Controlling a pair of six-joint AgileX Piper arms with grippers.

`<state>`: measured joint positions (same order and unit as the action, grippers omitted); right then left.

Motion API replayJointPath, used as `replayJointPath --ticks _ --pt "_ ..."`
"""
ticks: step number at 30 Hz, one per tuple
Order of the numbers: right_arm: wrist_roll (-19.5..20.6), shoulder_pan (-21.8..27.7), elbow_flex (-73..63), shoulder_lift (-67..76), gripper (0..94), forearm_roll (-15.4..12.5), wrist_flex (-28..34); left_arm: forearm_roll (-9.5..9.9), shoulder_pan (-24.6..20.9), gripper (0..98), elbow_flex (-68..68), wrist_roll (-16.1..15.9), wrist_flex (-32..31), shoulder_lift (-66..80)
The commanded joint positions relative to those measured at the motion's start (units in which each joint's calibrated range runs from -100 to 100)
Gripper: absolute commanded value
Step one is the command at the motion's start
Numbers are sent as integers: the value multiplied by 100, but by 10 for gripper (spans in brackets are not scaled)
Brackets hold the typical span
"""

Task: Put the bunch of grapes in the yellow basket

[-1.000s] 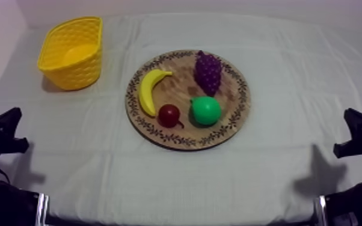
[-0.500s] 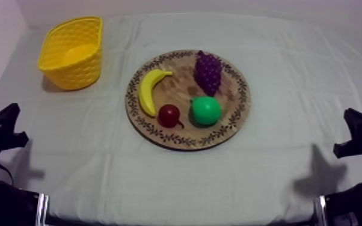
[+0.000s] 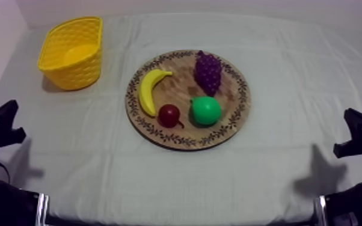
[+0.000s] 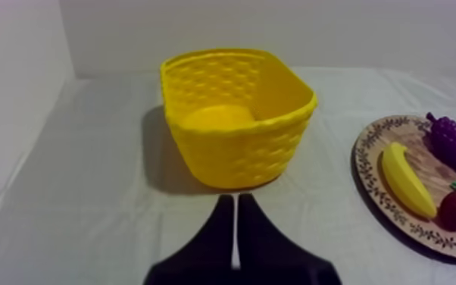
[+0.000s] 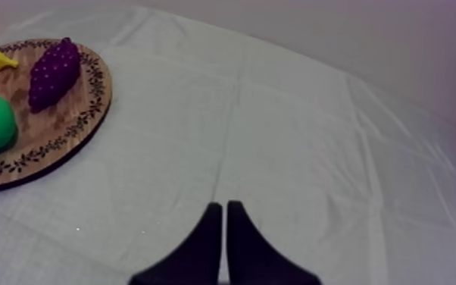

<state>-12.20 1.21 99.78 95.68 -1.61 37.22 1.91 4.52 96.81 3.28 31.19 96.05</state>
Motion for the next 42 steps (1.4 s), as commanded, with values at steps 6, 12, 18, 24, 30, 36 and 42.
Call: replayJointPath --ticks 6,12,18,24,30,36,42 --pt "1 1 -1 0 5 -3 -4 -9 48 0 -536 54 -177 -554" --pt "1 1 -1 0 5 -3 -4 -17 112 0 -1020 129 -454 -1209" --pt "1 1 -1 0 5 -3 -4 -16 154 0 -1512 148 -598 -1784" --pt "1 1 -1 0 5 -3 -4 -2 206 0 -1991 127 -765 -2403" --pt "1 1 -1 0 5 -3 -4 -16 254 0 -2464 133 -921 -2912" --pt "1 1 -1 0 5 -3 -4 -7 409 0 -3049 96 -796 -3595" --pt "1 1 -1 0 5 -3 -4 -11 471 0 -3585 51 -632 -4280"
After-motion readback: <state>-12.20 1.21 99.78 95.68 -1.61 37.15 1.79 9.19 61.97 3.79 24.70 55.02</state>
